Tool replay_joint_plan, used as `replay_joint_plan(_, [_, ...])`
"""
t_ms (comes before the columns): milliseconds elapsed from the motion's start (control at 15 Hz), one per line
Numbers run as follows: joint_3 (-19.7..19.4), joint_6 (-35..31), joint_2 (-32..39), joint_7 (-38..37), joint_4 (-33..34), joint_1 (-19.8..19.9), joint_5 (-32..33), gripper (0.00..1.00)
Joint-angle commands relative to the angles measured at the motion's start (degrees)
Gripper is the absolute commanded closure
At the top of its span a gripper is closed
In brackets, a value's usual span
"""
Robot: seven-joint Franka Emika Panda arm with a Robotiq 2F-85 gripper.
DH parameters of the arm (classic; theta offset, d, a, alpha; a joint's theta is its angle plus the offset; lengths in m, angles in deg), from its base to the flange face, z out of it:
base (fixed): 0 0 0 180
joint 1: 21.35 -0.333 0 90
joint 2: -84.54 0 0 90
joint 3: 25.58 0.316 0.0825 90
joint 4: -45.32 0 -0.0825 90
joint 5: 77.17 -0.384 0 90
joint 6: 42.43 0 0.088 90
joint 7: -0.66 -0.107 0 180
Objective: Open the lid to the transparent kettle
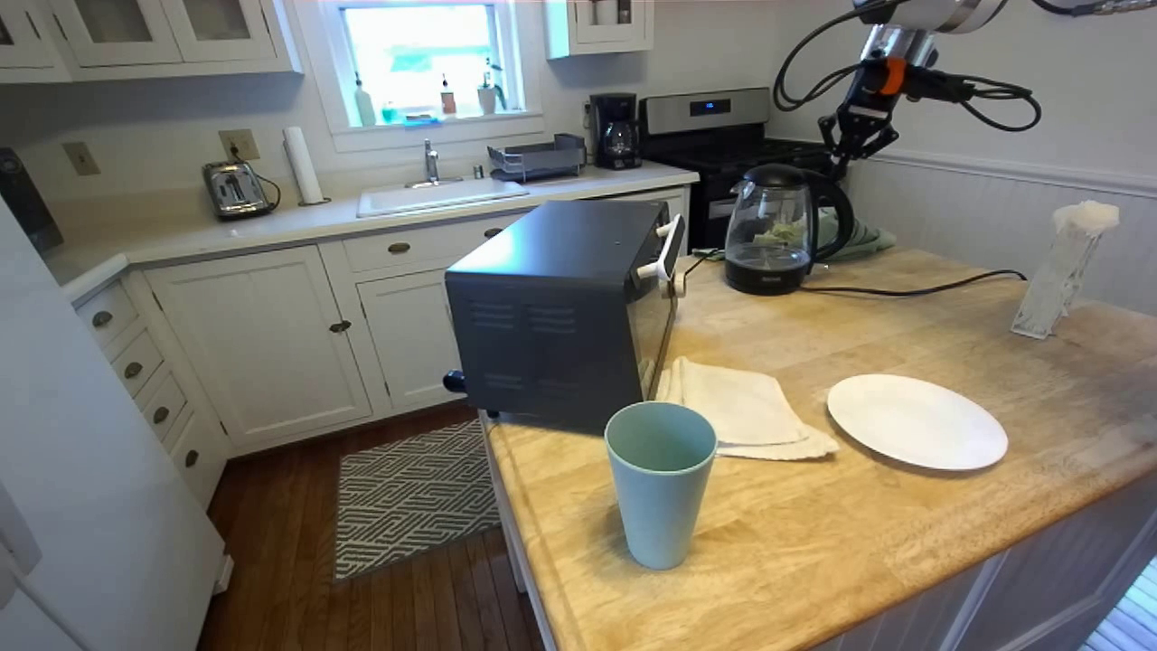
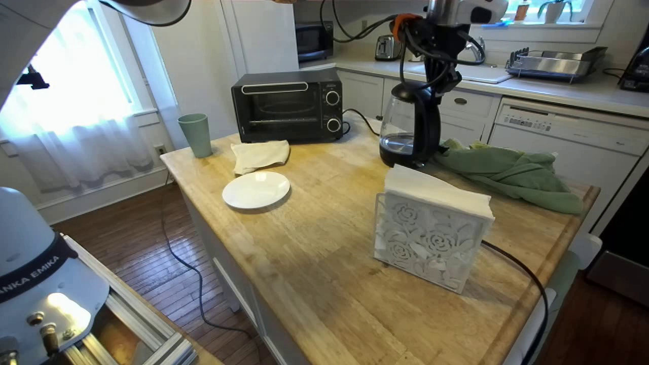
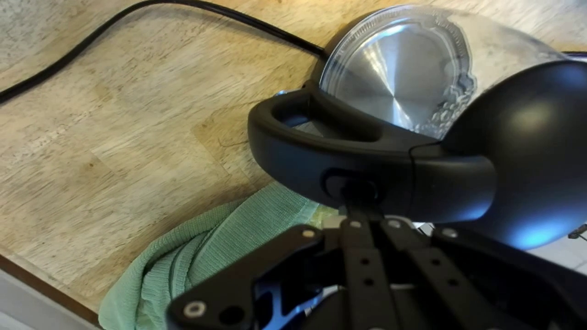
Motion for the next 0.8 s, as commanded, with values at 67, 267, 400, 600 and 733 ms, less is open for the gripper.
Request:
replay_joint_plan(67, [0.39,-2.19,3.19,-2.47,-1.35,-2.8,0.72,1.0])
replay_joint_plan(267, [0.02,-2.71,3.42,-2.76,-1.55,-3.42,1.61,1.0])
replay_joint_plan(400, [-0.15,-2.73,3.43,-3.1,-1.44,-3.69,2.05,1.0])
replay_joint_plan(600, [-0.33,-1.77,3.16,-3.62,-0.97,-3.68,2.2,1.0])
replay_joint_plan(733, [-0.06,-0.08,2.42,-3.51,-0.51,-3.02,1.59,1.0])
